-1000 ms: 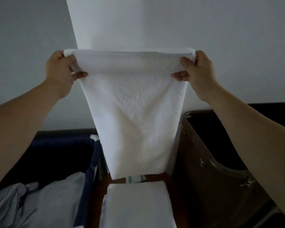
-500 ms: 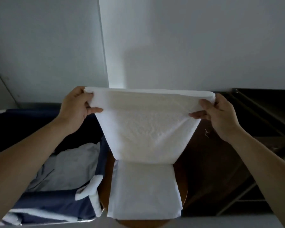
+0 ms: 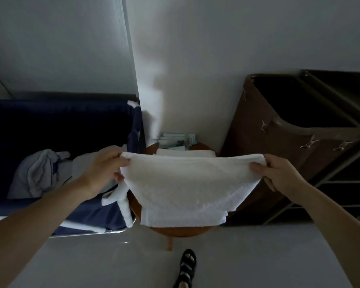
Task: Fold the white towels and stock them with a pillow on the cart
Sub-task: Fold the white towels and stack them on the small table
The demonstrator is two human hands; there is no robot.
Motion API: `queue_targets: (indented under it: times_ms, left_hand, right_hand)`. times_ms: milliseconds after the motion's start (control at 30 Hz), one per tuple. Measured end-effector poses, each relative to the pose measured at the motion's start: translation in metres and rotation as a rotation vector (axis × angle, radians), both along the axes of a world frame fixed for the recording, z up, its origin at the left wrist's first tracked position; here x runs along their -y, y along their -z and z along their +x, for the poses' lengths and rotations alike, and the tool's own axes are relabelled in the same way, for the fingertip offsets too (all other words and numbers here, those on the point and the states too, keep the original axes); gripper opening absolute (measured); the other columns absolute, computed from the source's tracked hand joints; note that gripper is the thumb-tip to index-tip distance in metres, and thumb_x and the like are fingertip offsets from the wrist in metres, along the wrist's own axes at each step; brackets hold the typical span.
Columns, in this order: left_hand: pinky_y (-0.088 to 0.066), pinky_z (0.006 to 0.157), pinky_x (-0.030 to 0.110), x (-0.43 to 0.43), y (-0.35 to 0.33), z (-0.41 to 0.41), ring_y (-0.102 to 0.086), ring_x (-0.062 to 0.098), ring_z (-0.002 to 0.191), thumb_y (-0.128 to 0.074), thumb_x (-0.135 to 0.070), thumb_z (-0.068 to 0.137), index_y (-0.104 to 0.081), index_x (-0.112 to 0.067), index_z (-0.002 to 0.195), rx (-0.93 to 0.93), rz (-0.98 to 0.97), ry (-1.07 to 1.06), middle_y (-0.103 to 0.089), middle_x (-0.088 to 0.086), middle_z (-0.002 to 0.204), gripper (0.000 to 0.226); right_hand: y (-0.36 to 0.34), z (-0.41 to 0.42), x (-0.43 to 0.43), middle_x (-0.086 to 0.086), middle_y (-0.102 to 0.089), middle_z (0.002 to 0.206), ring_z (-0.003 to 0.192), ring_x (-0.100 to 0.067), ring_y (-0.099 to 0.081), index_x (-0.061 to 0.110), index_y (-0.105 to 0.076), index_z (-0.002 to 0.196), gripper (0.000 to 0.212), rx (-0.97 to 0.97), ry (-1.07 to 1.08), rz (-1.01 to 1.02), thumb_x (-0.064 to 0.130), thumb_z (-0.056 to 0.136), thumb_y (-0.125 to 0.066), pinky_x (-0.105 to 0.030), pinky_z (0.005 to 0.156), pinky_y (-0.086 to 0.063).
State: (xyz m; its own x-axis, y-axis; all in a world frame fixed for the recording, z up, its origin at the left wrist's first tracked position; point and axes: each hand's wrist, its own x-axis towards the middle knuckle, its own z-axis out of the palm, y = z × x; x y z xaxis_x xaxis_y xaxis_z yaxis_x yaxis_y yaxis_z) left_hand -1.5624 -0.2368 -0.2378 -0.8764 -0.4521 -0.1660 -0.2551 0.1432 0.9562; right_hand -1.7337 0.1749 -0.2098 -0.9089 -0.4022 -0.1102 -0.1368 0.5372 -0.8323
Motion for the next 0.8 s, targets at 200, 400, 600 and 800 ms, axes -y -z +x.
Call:
queue_targets:
  times_ms: [200, 400, 600, 800]
  left_hand:
    - [-0.055, 0.074, 0.034, 0.008, 0.043, -0.074, -0.073, 0.023, 0.084, -0.053, -0.017, 0.099, -0.067, -0.007, 0.102, 0.153, 0.003, 0.01, -0.075, 0.008, 0.089, 0.017]
    - [-0.057, 0.077, 0.036, 0.028, 0.128, -0.178, -0.071, 0.026, 0.091, -0.057, -0.024, 0.099, -0.067, -0.014, 0.104, 0.339, 0.002, -0.11, -0.073, 0.008, 0.096, 0.015]
    - [-0.054, 0.077, 0.04, 0.036, 0.226, -0.252, -0.065, 0.025, 0.091, -0.055, -0.027, 0.099, -0.065, -0.015, 0.106, 0.479, 0.013, -0.2, -0.068, 0.008, 0.101, 0.017]
    - [-0.043, 0.074, 0.034, 0.035, 0.281, -0.274, -0.058, 0.019, 0.09, -0.048, -0.033, 0.103, -0.057, -0.017, 0.113, 0.572, 0.027, -0.278, -0.058, -0.003, 0.095, 0.021]
  right_hand:
    - [0.057, -0.075, 0.025, -0.001, -0.066, 0.064, 0.062, -0.013, -0.061, 0.01, -0.069, 0.082, 0.017, 0.084, 0.056, 0.016, 0.025, 0.089, -0.072, -0.035, 0.066, -0.049]
    - [0.155, -0.172, 0.074, -0.003, -0.071, 0.1, 0.094, -0.022, -0.067, 0.016, -0.068, 0.101, 0.017, 0.32, 0.129, 0.036, 0.031, 0.092, -0.069, -0.04, 0.085, -0.056]
    - [0.258, -0.224, 0.11, -0.012, -0.065, 0.113, 0.103, -0.031, -0.063, 0.008, -0.062, 0.116, 0.028, 0.475, 0.274, 0.089, 0.029, 0.097, -0.062, -0.054, 0.095, -0.052]
    - [0.31, -0.241, 0.117, -0.007, -0.064, 0.107, 0.096, -0.029, -0.061, 0.021, -0.061, 0.102, 0.013, 0.534, 0.377, 0.125, 0.033, 0.097, -0.06, -0.053, 0.093, -0.052]
